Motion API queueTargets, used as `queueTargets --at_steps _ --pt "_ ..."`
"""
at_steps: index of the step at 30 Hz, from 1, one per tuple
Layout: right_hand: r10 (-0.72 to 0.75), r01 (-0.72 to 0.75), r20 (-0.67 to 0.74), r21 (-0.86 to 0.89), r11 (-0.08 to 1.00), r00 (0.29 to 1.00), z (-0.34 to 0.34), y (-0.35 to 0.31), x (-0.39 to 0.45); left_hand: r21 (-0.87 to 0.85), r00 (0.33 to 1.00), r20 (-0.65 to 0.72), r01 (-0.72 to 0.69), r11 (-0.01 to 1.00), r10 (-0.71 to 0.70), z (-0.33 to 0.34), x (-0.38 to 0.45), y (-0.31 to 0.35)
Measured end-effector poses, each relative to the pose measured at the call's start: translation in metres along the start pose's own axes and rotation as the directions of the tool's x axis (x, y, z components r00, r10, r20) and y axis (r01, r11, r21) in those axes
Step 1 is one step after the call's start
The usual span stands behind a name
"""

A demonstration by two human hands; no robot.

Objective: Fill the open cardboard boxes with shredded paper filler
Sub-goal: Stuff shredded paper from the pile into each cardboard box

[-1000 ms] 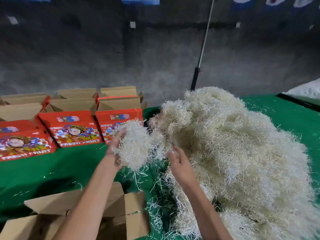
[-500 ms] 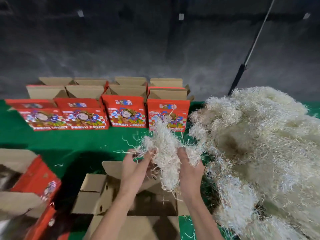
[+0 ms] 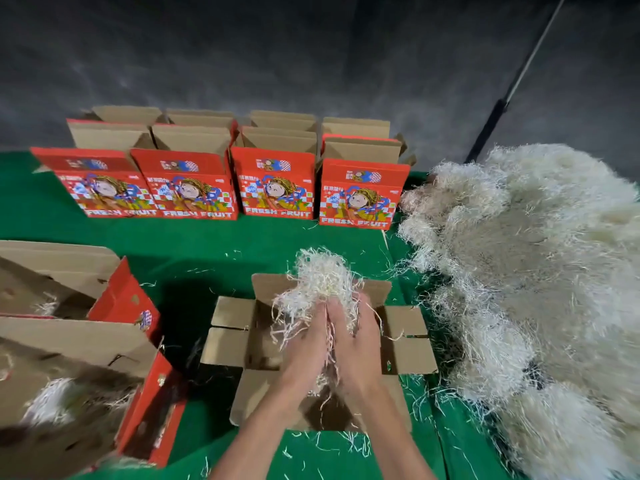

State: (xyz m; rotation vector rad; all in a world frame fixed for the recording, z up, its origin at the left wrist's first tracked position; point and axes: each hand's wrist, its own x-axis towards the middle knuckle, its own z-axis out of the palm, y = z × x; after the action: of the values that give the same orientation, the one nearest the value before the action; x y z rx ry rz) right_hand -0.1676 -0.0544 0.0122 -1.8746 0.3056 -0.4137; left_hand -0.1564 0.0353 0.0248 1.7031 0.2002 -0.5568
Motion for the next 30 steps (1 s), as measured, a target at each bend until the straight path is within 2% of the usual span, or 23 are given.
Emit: queueTargets --at_steps 2,3,4,5,7,8,9,10,11,13,14,16,18,20,21,23,25,26,28,30 --pt "0.022 -0.023 0.017 0.073 0.997 1.0 -0.003 0.002 -0.003 -0.034 0.995 0.097 -0.024 0.999 0.027 -0.012 -0.001 -0.012" --pt "0.024 -0.025 0.015 0.104 0.994 1.0 -0.006 0.003 -0.005 -0.107 0.989 0.129 -0.056 0.993 0.07 -0.02 -0.002 -0.015" --pt "0.028 -0.027 -0.002 0.147 0.989 1.0 -0.008 0.004 -0.007 -0.173 0.993 0.076 -0.076 0.982 0.09 -0.03 0.001 -0.018" --pt "0.018 -0.01 -0.04 0.189 0.982 0.999 -0.011 0.005 -0.008 -0.246 0.997 -0.063 -0.062 0.967 0.048 -0.036 0.007 -0.019" --pt "0.034 0.007 -0.146 0.267 0.964 0.989 -0.013 0.008 -0.011 -0.407 0.949 -0.307 -0.06 0.911 -0.075 -0.047 0.018 -0.015" --pt "0.107 -0.048 -0.173 0.315 0.948 0.979 -0.012 0.008 -0.012 -0.484 0.933 -0.346 -0.09 0.87 -0.096 -0.05 0.019 -0.011" --pt "0.193 -0.122 -0.172 0.355 0.927 0.966 -0.009 0.006 -0.014 -0.578 0.936 -0.335 -0.114 0.808 -0.108 -0.053 0.022 -0.009" --pt "0.25 -0.181 -0.154 0.36 0.915 0.956 -0.004 0.006 -0.015 -0.666 0.953 -0.284 -0.118 0.736 -0.105 -0.053 0.023 -0.008" --pt "0.269 -0.214 -0.122 0.339 0.916 0.955 0.003 0.006 -0.017 -0.701 0.976 -0.2 -0.084 0.708 -0.083 -0.049 0.022 -0.005" --pt "0.211 -0.198 -0.034 0.228 0.953 0.977 0.021 0.001 -0.02 -0.615 0.995 -0.09 -0.024 0.788 -0.04 -0.033 0.014 -0.003" --pt "0.177 -0.174 0.004 0.198 0.965 0.984 0.027 -0.003 -0.021 -0.532 0.995 -0.081 0.005 0.847 -0.057 -0.025 0.013 -0.007" --pt "0.162 -0.169 0.052 0.245 0.954 0.985 0.027 -0.01 -0.018 -0.375 0.995 -0.086 0.016 0.927 -0.052 -0.022 0.012 -0.014" --pt "0.231 -0.269 0.164 0.27 0.925 0.959 0.014 -0.011 -0.015 -0.333 0.997 -0.083 -0.023 0.942 -0.005 -0.036 0.017 -0.017" --pt "0.238 -0.301 0.238 0.278 0.912 0.942 -0.002 0.001 -0.013 -0.419 0.995 -0.101 -0.04 0.907 -0.002 -0.055 0.023 -0.02" --pt "0.232 -0.286 0.226 0.244 0.927 0.946 -0.007 0.005 -0.014 -0.463 0.99 -0.139 -0.04 0.886 -0.028 -0.061 0.026 -0.021" --pt "0.209 -0.227 0.109 0.187 0.956 0.972 -0.006 0.013 -0.018 -0.547 0.974 -0.203 -0.027 0.837 -0.101 -0.065 0.028 -0.026" --pt "0.272 -0.263 -0.024 0.191 0.946 0.962 0.002 0.019 -0.024 -0.612 0.984 -0.164 -0.046 0.789 -0.07 -0.066 0.029 -0.03" --pt "0.316 -0.303 -0.041 0.184 0.935 0.948 0.006 0.019 -0.026 -0.641 0.993 -0.114 -0.046 0.767 -0.036 -0.065 0.029 -0.03" --pt "0.358 -0.35 -0.031 0.147 0.925 0.933 0.012 0.015 -0.024 -0.636 0.999 -0.048 -0.051 0.77 0.026 -0.061 0.025 -0.026" --pt "0.395 -0.38 -0.031 0.207 0.901 0.918 0.021 0.01 -0.02 -0.557 0.998 -0.058 -0.052 0.829 0.024 -0.052 0.027 -0.024"
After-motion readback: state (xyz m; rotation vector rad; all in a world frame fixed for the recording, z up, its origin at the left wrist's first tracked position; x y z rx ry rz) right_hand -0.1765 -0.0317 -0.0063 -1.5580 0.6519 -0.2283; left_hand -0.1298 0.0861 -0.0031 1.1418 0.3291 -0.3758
